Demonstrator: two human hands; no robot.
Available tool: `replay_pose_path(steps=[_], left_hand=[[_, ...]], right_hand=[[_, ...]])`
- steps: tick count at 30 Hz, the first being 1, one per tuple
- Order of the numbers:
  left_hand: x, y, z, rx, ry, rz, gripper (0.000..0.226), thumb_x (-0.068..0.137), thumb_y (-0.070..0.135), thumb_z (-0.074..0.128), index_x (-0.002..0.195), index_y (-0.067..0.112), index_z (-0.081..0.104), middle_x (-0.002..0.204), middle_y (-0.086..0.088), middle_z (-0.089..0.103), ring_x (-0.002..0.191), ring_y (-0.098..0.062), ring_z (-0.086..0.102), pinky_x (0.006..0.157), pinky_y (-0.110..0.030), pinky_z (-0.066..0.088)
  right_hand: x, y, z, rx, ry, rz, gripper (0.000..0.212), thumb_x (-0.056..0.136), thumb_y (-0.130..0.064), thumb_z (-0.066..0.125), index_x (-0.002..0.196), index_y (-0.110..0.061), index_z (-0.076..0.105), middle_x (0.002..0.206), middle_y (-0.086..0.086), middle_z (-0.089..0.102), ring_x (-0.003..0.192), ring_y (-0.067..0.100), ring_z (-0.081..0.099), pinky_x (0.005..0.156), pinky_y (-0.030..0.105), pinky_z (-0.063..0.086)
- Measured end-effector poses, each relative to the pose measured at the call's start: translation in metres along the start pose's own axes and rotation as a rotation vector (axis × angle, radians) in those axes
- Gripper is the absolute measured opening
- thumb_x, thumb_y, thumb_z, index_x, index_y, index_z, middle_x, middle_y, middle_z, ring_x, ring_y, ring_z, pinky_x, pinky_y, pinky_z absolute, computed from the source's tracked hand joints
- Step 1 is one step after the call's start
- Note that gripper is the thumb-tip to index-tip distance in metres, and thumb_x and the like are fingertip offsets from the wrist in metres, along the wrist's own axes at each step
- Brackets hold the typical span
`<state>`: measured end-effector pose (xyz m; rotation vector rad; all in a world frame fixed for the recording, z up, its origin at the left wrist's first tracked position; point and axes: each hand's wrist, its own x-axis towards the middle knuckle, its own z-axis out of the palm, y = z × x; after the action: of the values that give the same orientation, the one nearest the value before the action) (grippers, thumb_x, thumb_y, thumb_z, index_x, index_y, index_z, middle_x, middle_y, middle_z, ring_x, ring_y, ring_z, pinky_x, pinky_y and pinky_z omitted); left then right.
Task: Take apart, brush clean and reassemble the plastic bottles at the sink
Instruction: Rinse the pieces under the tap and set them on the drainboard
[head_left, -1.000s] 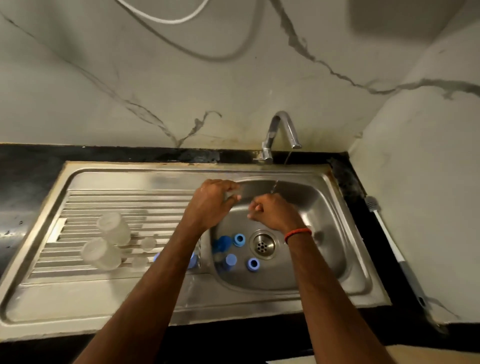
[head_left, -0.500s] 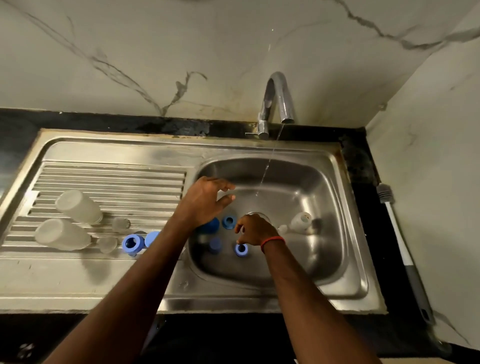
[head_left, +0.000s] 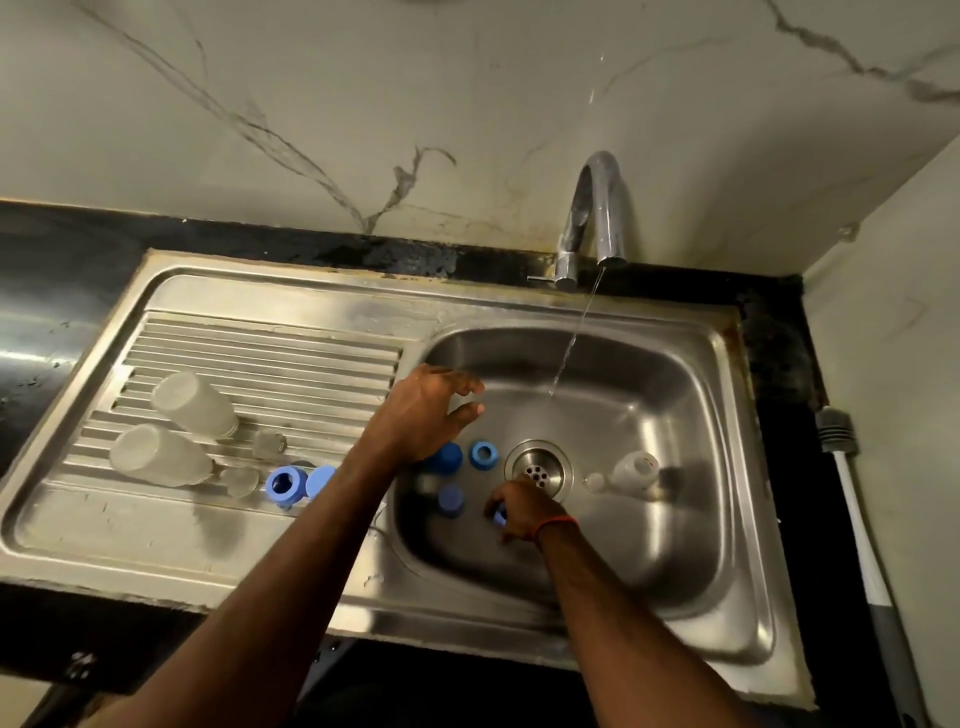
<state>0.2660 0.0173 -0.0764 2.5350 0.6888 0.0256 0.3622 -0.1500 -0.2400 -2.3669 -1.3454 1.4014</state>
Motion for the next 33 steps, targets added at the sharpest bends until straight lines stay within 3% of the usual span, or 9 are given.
replay_pose_path(steps=[7,11,14,17,22,25,29,31,33], left_hand=[[0.015,0.019,-0.008,-0.035,0.056,0.096,0.03,0.094,0.035,0.068,0.122,0.023,0.069,0.123,0.003,0.069,0.115,-0.014,0.061,0.101,-0.03,0.047],[0.029,0.039,-0.011,-0.239,0.088,0.108,0.024,0.094,0.032,0.069,0.117,0.024,0.071,0.11,0.009,0.072,0.098,0.003,0.064,0.085,-0.004,0.041],[0.042,0.055,-0.01,-0.445,0.121,0.063,0.016,0.097,0.027,0.066,0.11,0.022,0.071,0.097,0.014,0.07,0.092,0.01,0.062,0.079,-0.002,0.042],[0.053,0.075,-0.009,-0.582,0.102,0.061,0.017,0.101,0.027,0.059,0.112,0.021,0.071,0.1,0.011,0.072,0.092,0.006,0.064,0.081,-0.006,0.046],[0.078,0.089,0.011,-0.602,0.17,0.111,0.019,0.1,0.023,0.057,0.094,0.02,0.074,0.089,0.005,0.071,0.087,-0.011,0.066,0.087,-0.039,0.053],[0.084,0.09,0.014,-0.592,0.242,0.137,0.02,0.097,0.01,0.061,0.088,0.019,0.077,0.08,0.01,0.067,0.082,-0.004,0.062,0.08,-0.024,0.051],[0.084,0.09,0.013,-0.578,0.26,0.267,0.018,0.094,0.007,0.063,0.086,0.012,0.078,0.081,0.022,0.063,0.082,0.004,0.059,0.076,-0.007,0.04],[0.086,0.091,0.014,-0.658,0.252,0.215,0.019,0.096,0.002,0.061,0.089,0.009,0.077,0.08,0.02,0.065,0.079,0.002,0.062,0.075,-0.009,0.045],[0.089,0.094,0.012,-0.813,0.244,0.097,0.023,0.098,0.0,0.057,0.083,0.005,0.075,0.073,0.004,0.07,0.072,-0.01,0.067,0.069,-0.022,0.055]], right_hand=[[-0.01,-0.009,-0.078,0.31,0.462,-0.034,0.021,0.074,-0.033,0.074,0.081,-0.04,0.055,0.099,-0.002,0.065,0.087,0.016,0.06,0.079,0.031,0.049],[-0.034,-0.025,-0.142,0.525,0.741,-0.131,0.01,0.094,-0.028,0.063,0.103,-0.031,0.059,0.096,-0.005,0.066,0.084,0.012,0.062,0.073,0.029,0.048],[-0.047,-0.037,-0.169,0.701,0.854,-0.173,0.029,0.104,-0.033,0.046,0.13,-0.028,0.059,0.117,0.0,0.065,0.098,0.014,0.061,0.085,0.032,0.051],[-0.057,-0.046,-0.183,0.746,0.945,-0.176,0.035,0.105,-0.037,0.04,0.132,-0.028,0.06,0.127,-0.003,0.062,0.114,0.014,0.06,0.097,0.038,0.053],[-0.068,-0.056,-0.194,0.898,0.999,-0.156,0.032,0.106,-0.037,0.038,0.118,-0.027,0.066,0.113,-0.004,0.068,0.103,0.008,0.063,0.085,0.018,0.049],[-0.062,-0.057,-0.197,1.125,0.936,-0.091,0.039,0.104,-0.043,0.041,0.1,-0.018,0.071,0.086,0.002,0.071,0.078,0.018,0.067,0.065,0.024,0.051],[-0.064,-0.061,-0.215,1.497,0.748,0.159,0.039,0.102,-0.043,0.046,0.084,-0.013,0.063,0.054,0.002,0.049,0.041,0.011,0.044,0.044,0.019,0.036],[-0.062,-0.066,-0.217,1.355,0.825,0.134,0.038,0.103,-0.042,0.044,0.086,-0.014,0.065,0.06,0.004,0.057,0.052,0.016,0.054,0.052,0.025,0.045],[-0.06,-0.067,-0.209,0.911,1.024,-0.005,0.036,0.106,-0.038,0.039,0.101,-0.016,0.067,0.083,0.008,0.066,0.075,0.016,0.063,0.067,0.022,0.051]])
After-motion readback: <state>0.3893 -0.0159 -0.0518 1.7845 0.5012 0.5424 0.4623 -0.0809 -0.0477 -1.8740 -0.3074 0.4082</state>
